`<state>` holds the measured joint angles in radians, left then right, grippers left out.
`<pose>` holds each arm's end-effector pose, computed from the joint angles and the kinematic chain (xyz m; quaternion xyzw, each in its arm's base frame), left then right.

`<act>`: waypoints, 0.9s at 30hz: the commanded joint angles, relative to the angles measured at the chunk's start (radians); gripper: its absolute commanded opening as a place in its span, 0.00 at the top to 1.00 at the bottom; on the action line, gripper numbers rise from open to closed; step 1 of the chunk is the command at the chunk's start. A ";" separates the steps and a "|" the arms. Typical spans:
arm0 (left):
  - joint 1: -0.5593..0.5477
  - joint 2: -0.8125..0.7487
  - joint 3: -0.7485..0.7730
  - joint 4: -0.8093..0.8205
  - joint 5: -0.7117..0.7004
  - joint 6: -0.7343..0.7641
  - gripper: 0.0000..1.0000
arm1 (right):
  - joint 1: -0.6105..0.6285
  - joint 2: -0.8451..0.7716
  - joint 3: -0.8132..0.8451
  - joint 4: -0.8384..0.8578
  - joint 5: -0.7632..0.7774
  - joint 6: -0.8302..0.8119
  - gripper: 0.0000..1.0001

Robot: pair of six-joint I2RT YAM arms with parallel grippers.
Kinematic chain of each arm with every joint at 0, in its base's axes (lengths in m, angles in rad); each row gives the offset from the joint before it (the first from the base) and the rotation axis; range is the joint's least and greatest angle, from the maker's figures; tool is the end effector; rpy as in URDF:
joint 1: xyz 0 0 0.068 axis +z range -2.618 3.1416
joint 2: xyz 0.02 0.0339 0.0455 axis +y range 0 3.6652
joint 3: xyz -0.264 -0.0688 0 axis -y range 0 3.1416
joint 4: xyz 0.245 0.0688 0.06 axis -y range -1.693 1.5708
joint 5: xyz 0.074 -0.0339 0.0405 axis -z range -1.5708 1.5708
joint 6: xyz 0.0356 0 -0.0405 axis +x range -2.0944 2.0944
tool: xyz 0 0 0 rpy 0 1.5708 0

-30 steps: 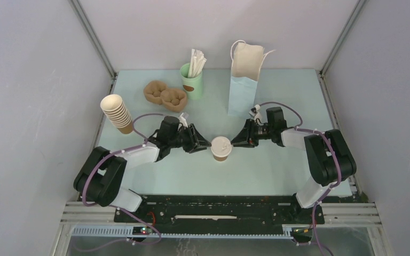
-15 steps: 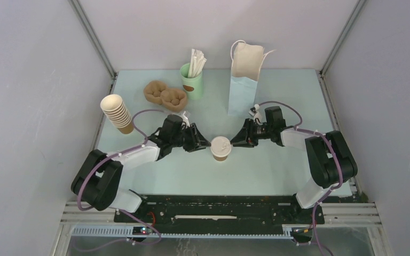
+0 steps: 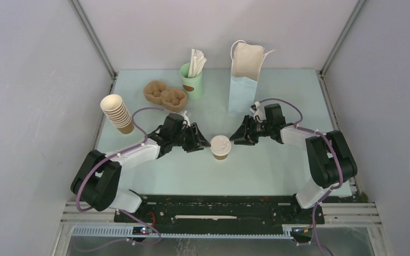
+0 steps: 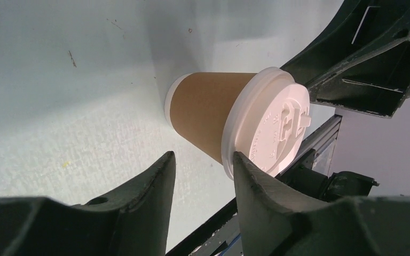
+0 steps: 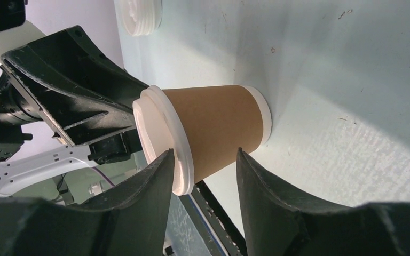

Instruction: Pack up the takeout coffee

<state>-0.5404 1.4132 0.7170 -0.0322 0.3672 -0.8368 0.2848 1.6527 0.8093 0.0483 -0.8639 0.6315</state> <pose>0.2379 -0.1576 0.1918 -0.0587 0.8984 -0.3841 0.2045 0.2969 0.1151 0.1642 -0.0110 0.8554 0.4995 0.1366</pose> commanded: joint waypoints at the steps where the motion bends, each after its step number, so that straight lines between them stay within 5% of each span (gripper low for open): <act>1: 0.006 -0.016 0.033 0.001 0.016 0.018 0.50 | -0.015 -0.027 0.038 0.008 -0.040 0.009 0.44; 14: 0.140 -0.025 0.056 -0.001 0.121 0.046 0.39 | -0.072 -0.107 0.022 -0.120 -0.052 -0.063 0.36; 23: 0.141 0.137 0.115 0.159 0.239 0.001 0.32 | -0.022 -0.134 -0.107 0.037 -0.152 -0.012 0.40; 27: 0.141 0.176 0.133 0.158 0.243 0.010 0.37 | -0.002 -0.107 -0.135 0.078 -0.151 0.004 0.46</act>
<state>-0.3988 1.5620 0.7956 0.0696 0.5625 -0.8307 0.2623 1.5337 0.6907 0.0353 -0.9783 0.6147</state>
